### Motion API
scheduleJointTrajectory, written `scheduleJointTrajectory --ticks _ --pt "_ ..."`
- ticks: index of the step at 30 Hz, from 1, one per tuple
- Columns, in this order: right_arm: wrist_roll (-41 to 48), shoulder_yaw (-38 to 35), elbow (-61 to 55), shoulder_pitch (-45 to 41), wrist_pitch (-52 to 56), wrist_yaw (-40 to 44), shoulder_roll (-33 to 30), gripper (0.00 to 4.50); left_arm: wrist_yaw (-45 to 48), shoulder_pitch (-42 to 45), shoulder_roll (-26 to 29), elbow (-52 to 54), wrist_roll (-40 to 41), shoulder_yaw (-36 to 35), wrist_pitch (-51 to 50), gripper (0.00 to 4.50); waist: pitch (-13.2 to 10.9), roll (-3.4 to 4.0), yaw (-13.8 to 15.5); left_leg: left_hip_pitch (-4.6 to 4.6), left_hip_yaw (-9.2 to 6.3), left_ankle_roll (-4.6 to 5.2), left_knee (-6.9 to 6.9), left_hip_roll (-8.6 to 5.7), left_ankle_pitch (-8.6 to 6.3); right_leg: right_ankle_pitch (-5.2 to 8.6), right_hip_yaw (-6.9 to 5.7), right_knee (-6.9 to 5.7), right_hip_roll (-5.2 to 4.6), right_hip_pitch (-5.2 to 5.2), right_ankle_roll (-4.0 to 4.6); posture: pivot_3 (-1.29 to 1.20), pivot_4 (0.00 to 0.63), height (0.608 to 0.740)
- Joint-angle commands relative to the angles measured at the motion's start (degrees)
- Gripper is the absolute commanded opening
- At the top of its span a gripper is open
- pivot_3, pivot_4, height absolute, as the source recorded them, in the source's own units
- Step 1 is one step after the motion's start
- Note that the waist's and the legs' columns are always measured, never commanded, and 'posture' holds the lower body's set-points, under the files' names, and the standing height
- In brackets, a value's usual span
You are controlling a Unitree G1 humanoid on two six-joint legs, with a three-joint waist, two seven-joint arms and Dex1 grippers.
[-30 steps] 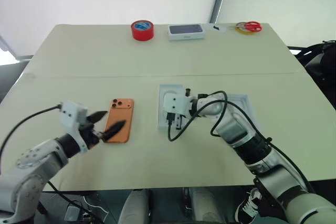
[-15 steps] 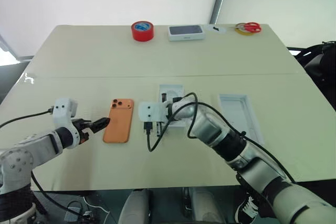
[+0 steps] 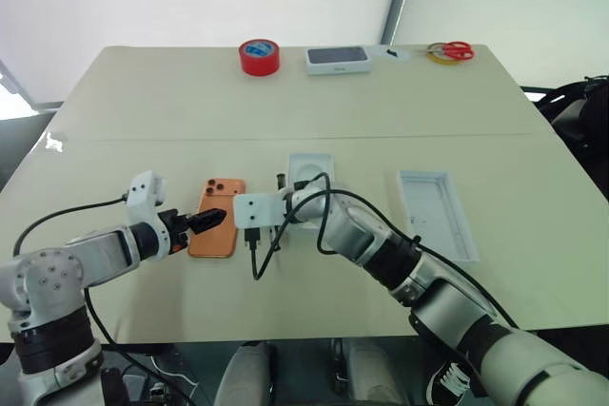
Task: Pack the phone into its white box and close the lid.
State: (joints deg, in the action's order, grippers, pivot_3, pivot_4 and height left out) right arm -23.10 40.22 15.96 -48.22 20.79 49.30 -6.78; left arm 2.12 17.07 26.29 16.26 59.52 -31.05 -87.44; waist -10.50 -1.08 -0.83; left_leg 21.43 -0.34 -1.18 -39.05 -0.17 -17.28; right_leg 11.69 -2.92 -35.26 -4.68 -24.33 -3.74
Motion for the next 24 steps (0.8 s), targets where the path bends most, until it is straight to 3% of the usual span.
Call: scheduleJointTrajectory --ticks 1,10,24 --pt "-0.62 0.27 -1.08 0.0 -0.71 0.28 0.27 0.01 -0.1 1.3 -2.88 0.27 1.72 0.03 -3.95 4.42 0.0 -0.01 0.08 0.01 0.0 0.0 0.0 -0.01 0.0 0.0 0.0 0.0 -0.01 0.0 0.0 0.0 0.15 0.74" --pt "-1.22 0.07 -1.64 0.87 -0.36 0.11 0.39 0.01 -1.19 2.47 -6.61 -0.11 4.46 -1.21 -5.06 4.42 0.02 -0.01 0.16 -0.01 -0.02 -0.01 0.0 -0.03 0.0 0.01 0.0 0.01 -0.05 0.05 0.02 0.0 0.15 0.74" --pt "-1.76 0.07 -2.85 2.12 0.23 0.41 0.17 0.01 -3.28 3.55 -3.14 -4.49 12.26 -4.42 -5.06 4.42 0.01 -0.02 -0.06 0.03 -0.04 -0.02 0.01 -0.02 0.0 0.03 0.0 0.04 -0.07 0.0 0.05 0.0 0.15 0.74"
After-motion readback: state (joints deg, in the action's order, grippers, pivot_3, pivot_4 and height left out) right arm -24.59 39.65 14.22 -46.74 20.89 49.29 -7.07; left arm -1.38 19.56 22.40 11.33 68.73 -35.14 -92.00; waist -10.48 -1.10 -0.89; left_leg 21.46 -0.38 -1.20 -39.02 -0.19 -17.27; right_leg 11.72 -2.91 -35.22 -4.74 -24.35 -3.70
